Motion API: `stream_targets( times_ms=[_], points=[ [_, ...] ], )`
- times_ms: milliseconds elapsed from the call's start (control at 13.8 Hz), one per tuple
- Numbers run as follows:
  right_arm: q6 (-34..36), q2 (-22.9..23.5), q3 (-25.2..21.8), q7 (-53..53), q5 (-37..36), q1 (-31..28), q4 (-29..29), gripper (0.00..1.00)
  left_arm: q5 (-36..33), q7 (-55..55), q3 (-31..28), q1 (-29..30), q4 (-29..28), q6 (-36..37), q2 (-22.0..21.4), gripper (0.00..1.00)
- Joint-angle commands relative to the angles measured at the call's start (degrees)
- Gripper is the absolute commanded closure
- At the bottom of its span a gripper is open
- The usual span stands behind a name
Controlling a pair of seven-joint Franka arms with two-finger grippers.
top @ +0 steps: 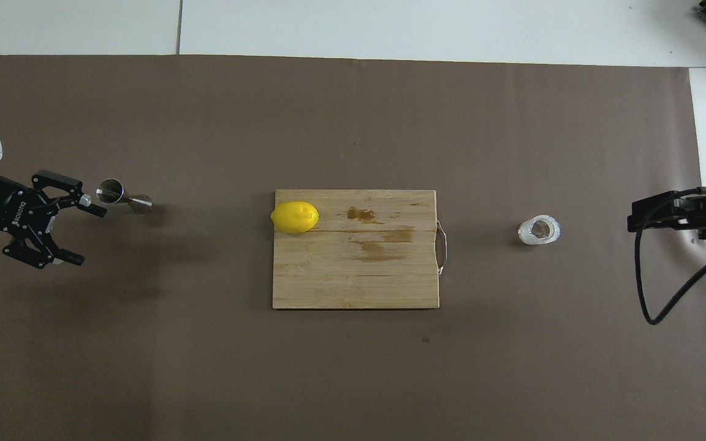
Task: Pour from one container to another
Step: 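Reach the left gripper toward the small steel cup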
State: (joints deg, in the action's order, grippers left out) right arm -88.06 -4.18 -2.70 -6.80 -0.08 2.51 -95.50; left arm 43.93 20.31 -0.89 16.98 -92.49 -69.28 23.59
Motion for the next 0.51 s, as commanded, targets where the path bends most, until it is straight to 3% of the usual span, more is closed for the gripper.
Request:
stream_targets(
  times_ms=[0,217,435],
  points=[
    [0.3,-0.5,0.2,-0.1,1.7,-0.8,-0.2,0.00,0.4,1.2,0.0,1.6,0.7,-1.2,0.6,0.00],
    [0.3,-0.5,0.2,-0.1,1.7,-0.8,-0.2,0.00,0.4,2.6,-0.1,1.8,0.2,-1.1,0.6,0.00],
    [0.3,-0.5,0.2,-0.1,1.7,-0.8,-0.2,0.00,0.9,19.8,0.0,1.9,-0.4,-4.2,0.6,0.00]
  ],
)
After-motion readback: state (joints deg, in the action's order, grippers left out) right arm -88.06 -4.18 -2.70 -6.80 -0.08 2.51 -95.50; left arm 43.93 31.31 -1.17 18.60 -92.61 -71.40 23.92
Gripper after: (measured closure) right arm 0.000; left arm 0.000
